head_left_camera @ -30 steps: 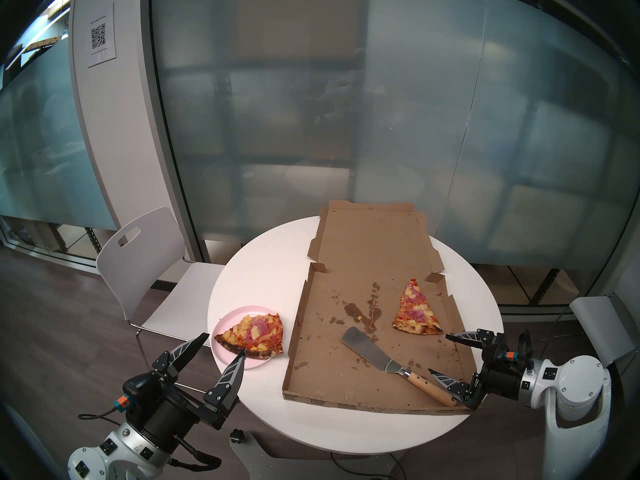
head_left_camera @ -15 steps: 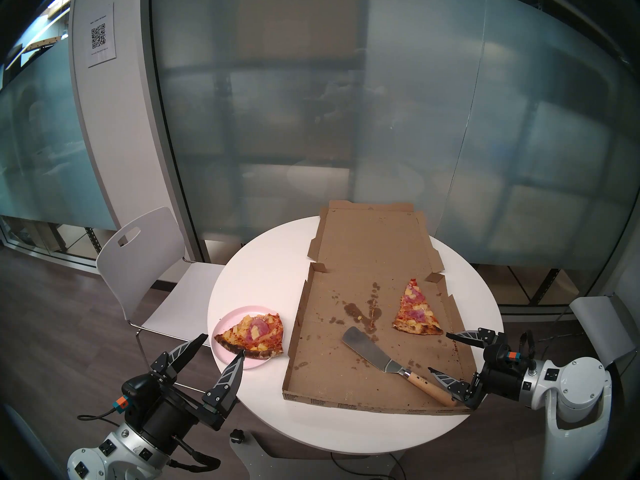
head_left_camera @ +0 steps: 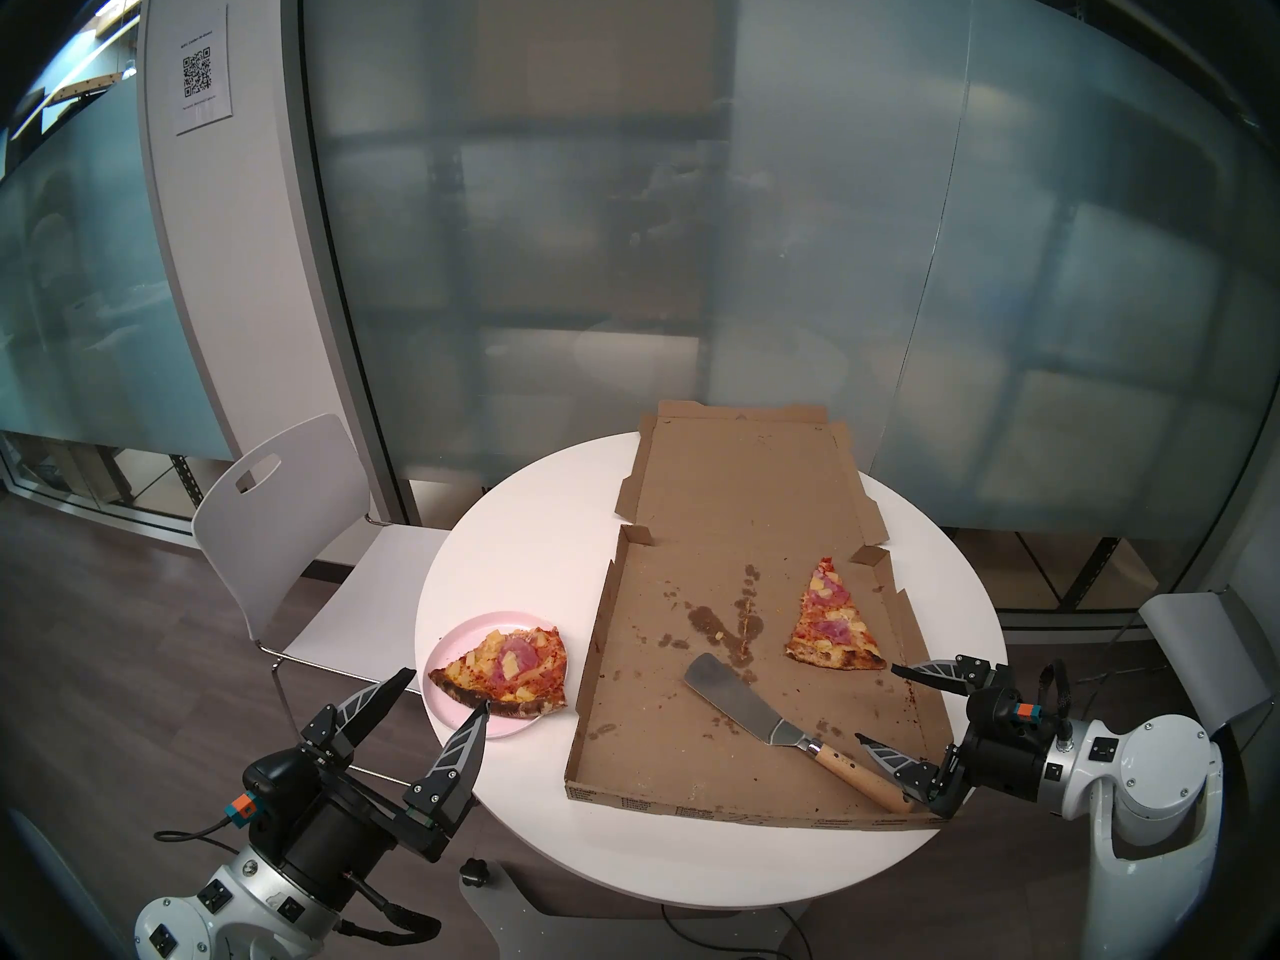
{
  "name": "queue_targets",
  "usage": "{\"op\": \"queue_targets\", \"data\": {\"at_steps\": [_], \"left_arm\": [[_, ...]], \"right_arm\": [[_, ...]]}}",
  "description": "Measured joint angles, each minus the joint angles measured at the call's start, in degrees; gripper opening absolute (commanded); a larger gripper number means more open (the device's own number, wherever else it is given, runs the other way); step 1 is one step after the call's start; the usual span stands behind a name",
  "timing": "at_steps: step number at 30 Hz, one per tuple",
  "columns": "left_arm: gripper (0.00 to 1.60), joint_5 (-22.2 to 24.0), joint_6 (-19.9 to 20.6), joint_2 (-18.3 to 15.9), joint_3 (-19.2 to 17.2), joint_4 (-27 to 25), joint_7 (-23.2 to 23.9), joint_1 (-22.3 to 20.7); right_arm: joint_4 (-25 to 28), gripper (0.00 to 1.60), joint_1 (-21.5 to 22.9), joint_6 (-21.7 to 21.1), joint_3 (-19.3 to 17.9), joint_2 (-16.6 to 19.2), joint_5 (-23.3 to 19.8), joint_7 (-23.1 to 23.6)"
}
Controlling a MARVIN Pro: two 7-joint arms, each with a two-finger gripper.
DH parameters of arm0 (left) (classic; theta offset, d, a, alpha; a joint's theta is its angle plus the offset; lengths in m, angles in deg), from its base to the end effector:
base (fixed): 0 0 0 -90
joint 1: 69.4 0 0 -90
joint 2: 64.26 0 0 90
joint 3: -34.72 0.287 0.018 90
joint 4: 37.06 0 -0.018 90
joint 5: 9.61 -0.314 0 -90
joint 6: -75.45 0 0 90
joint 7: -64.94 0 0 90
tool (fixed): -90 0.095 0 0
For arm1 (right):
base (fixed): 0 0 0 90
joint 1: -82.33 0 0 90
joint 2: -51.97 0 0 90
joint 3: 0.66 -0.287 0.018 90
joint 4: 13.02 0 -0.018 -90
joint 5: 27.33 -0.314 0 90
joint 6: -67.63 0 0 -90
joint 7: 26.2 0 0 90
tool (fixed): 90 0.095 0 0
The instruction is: Put pizza slice onto the plate
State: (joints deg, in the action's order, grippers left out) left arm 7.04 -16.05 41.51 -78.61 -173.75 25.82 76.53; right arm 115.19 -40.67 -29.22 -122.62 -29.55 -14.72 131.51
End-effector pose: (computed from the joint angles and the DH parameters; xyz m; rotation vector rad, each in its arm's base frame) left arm 0.1360 0.0381 -0.2421 1.9840 -0.2195 1.8844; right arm 0.2164 -0.1107 -0.2452 -2.2766 -1.2700 -1.4992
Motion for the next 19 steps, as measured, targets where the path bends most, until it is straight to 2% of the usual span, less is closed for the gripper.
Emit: {"op": "queue_targets", "data": {"at_steps": [19], "left_arm": [[1.60, -0.05, 0.02, 0.33, -0.08, 0.00, 0.29, -0.12]], "right_arm": [[0.01, 1.60, 0.13, 0.11, -0.04, -0.31, 0.04, 0.56]]}}
